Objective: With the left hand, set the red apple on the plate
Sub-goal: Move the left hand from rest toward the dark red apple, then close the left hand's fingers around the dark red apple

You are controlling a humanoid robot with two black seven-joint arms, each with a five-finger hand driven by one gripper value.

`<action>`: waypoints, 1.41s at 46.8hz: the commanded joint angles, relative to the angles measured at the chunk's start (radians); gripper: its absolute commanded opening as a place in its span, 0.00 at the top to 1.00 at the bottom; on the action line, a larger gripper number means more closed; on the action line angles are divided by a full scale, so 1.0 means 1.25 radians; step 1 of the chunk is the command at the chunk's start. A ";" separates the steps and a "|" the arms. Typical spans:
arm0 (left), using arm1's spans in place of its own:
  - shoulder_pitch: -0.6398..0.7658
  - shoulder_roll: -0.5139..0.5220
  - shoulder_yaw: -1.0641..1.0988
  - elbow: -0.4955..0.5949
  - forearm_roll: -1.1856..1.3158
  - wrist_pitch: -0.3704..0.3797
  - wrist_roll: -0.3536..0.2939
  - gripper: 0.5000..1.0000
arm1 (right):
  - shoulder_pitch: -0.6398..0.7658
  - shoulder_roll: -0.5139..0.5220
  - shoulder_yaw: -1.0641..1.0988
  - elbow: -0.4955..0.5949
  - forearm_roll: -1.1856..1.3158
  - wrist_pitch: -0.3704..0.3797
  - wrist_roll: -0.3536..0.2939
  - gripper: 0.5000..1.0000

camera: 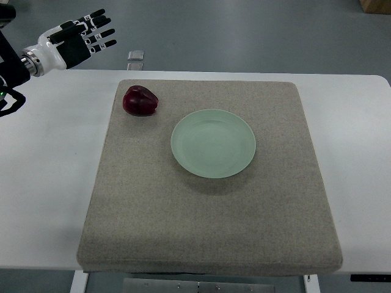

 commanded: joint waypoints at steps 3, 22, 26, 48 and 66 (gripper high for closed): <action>0.000 -0.002 0.001 -0.001 0.000 -0.001 0.000 0.00 | 0.000 0.000 0.000 0.000 0.000 0.000 0.000 0.07; -0.020 -0.002 0.037 0.028 0.000 -0.012 0.000 0.00 | 0.000 0.000 0.001 0.000 0.000 0.001 0.000 0.07; -0.023 -0.002 0.048 0.039 0.009 -0.020 0.000 0.00 | 0.000 0.000 0.000 0.000 0.001 0.000 0.000 0.07; -0.116 0.002 0.055 0.037 0.657 -0.066 -0.092 0.01 | 0.000 0.000 0.000 0.000 0.001 0.000 0.000 0.07; -0.191 -0.030 0.182 -0.059 1.137 -0.045 -0.182 0.01 | 0.000 0.000 0.001 0.000 0.000 0.000 0.000 0.07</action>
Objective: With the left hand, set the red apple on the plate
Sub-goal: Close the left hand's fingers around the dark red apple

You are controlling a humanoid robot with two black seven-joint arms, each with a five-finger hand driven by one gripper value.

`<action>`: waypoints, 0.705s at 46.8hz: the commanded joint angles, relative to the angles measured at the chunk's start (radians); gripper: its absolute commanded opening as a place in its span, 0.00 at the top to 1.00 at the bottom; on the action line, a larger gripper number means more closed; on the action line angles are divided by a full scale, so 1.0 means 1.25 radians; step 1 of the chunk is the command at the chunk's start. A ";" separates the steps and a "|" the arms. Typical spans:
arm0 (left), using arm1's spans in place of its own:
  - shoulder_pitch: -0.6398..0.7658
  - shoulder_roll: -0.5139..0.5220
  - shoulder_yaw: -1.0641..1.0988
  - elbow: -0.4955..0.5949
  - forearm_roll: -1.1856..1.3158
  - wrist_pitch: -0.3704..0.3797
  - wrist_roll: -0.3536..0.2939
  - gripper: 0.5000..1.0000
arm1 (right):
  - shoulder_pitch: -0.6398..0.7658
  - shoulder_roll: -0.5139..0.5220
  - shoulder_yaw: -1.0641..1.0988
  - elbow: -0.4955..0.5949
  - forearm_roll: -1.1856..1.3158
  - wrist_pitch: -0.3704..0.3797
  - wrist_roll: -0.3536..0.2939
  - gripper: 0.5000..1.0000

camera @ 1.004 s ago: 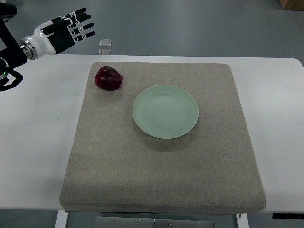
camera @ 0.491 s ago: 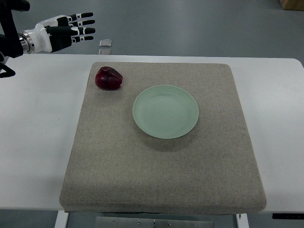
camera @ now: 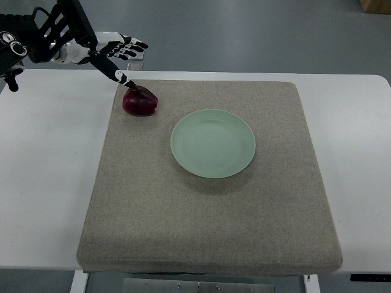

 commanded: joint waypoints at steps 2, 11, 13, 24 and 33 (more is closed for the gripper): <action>-0.006 -0.029 0.016 -0.004 0.105 0.006 -0.002 0.01 | 0.000 0.000 -0.001 0.000 0.000 0.001 0.000 0.07; 0.001 -0.074 0.021 -0.005 0.271 0.058 -0.003 0.02 | 0.000 0.000 -0.001 0.000 0.001 0.000 0.000 0.08; 0.002 -0.084 0.030 -0.004 0.287 0.063 -0.003 0.02 | 0.000 0.000 0.001 0.000 0.001 0.000 0.000 0.07; 0.003 -0.099 0.080 0.005 0.296 0.065 -0.002 0.02 | 0.000 0.000 -0.001 0.000 0.000 0.000 0.000 0.07; 0.029 -0.113 0.084 0.016 0.327 0.067 -0.002 0.02 | 0.000 0.000 0.001 0.000 0.000 0.001 0.000 0.07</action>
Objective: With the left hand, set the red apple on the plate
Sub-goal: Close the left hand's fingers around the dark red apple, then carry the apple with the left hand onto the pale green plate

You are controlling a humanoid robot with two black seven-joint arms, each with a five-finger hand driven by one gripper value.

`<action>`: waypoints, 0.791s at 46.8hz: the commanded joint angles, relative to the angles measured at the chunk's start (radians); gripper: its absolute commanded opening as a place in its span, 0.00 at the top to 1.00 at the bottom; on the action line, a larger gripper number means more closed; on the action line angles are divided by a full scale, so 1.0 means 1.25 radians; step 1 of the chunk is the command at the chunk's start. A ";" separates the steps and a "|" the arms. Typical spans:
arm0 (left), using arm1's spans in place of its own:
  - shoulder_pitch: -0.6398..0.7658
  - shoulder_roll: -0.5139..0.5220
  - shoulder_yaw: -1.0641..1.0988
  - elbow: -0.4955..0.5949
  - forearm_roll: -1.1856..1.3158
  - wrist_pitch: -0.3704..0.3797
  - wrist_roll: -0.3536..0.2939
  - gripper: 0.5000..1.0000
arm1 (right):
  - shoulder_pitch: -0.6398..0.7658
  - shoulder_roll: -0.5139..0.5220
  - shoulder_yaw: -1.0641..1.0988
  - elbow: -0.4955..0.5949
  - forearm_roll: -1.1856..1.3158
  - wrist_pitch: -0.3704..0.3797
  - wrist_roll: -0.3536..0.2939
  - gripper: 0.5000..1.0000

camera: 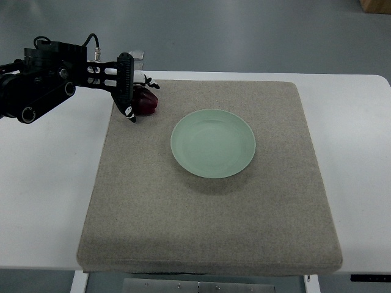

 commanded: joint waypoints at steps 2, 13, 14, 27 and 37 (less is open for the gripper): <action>0.014 -0.010 0.000 0.013 0.023 0.006 0.000 0.03 | 0.000 0.000 -0.001 0.000 -0.001 0.000 0.000 0.07; 0.022 -0.029 0.000 0.050 0.024 0.093 0.000 0.09 | 0.000 0.000 -0.001 0.000 0.000 0.000 0.000 0.07; 0.022 -0.029 0.000 0.050 0.024 0.093 0.000 0.11 | 0.000 0.000 0.001 0.000 0.000 0.000 0.000 0.08; 0.023 -0.031 0.000 0.044 0.031 0.091 -0.001 0.95 | 0.000 0.000 -0.001 0.000 -0.001 0.000 0.000 0.07; 0.012 -0.023 -0.015 0.006 0.014 0.095 -0.004 1.00 | 0.000 0.000 -0.001 0.000 0.000 0.000 0.000 0.07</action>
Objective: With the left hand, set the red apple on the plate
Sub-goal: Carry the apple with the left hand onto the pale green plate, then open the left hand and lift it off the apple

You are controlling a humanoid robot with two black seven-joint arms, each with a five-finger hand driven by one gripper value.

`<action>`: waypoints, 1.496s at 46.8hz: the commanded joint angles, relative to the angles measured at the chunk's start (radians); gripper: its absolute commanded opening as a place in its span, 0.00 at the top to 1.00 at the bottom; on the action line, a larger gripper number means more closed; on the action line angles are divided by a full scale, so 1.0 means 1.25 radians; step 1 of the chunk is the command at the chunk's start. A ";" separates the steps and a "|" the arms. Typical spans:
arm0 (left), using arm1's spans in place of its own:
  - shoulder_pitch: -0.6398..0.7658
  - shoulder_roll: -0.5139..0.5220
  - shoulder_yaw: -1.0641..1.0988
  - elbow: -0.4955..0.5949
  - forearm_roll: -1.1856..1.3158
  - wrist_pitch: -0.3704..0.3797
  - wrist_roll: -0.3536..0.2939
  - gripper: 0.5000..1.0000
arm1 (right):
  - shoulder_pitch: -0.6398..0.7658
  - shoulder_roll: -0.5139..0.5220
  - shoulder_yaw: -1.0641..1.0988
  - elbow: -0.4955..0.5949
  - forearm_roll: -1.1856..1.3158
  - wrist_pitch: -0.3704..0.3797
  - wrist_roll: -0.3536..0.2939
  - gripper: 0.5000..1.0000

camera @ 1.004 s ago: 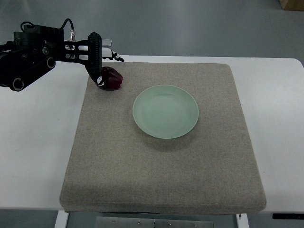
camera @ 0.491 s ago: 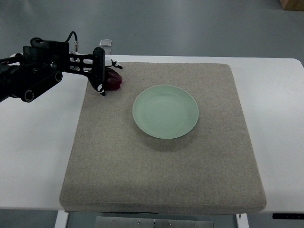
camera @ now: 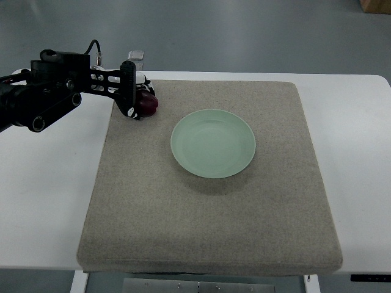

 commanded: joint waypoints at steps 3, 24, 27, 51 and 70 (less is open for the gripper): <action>-0.021 0.010 -0.015 -0.069 -0.024 0.005 -0.022 1.00 | 0.000 0.000 0.000 0.000 0.000 0.000 0.000 0.07; -0.032 0.034 -0.003 -0.314 -0.027 0.007 -0.101 1.00 | 0.000 0.000 0.000 0.000 0.001 0.001 0.000 0.07; -0.027 0.001 0.004 -0.301 -0.024 0.008 -0.097 1.00 | 0.000 0.000 0.000 0.000 0.000 0.001 0.000 0.07; 0.009 -0.043 0.004 -0.270 0.057 0.010 -0.092 0.29 | 0.000 0.000 0.000 0.000 0.000 0.001 0.000 0.07; 0.006 -0.017 -0.009 -0.279 0.036 0.008 -0.092 0.01 | 0.000 0.000 0.000 0.000 0.001 0.000 0.000 0.07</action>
